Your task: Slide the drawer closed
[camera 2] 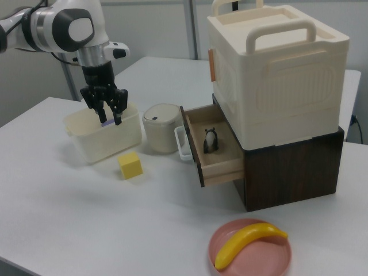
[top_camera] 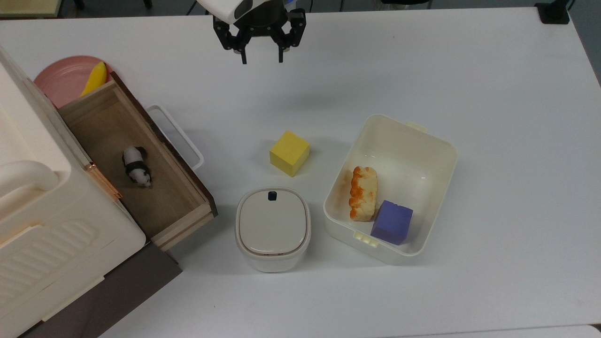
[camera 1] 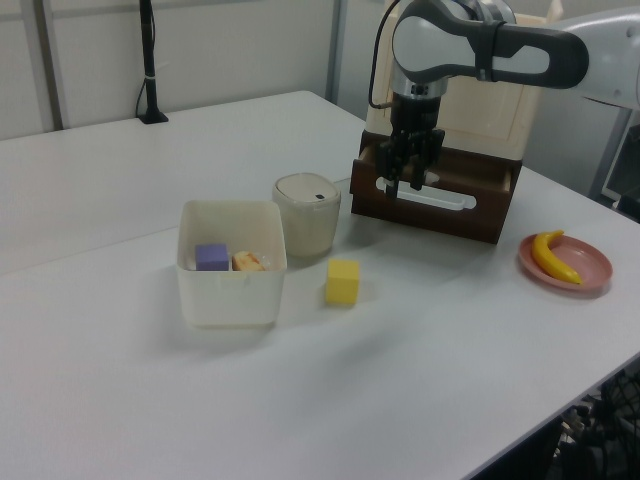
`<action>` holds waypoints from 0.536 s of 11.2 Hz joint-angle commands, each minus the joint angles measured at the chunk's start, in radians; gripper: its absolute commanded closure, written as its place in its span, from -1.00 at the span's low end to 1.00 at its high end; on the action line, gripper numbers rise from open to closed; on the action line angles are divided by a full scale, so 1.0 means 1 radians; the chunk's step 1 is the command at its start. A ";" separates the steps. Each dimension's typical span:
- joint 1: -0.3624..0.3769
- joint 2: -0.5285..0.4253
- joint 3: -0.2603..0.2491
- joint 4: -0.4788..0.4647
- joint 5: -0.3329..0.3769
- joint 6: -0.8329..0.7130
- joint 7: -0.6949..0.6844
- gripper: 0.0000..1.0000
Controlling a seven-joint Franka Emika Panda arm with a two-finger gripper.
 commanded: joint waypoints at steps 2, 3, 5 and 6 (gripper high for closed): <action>0.014 -0.020 -0.019 -0.028 0.015 0.023 -0.039 0.66; 0.014 -0.020 -0.019 -0.026 0.015 0.023 -0.039 0.70; 0.014 -0.018 -0.019 -0.025 0.015 0.024 -0.024 0.70; 0.014 -0.018 -0.019 -0.025 0.017 0.024 -0.002 0.70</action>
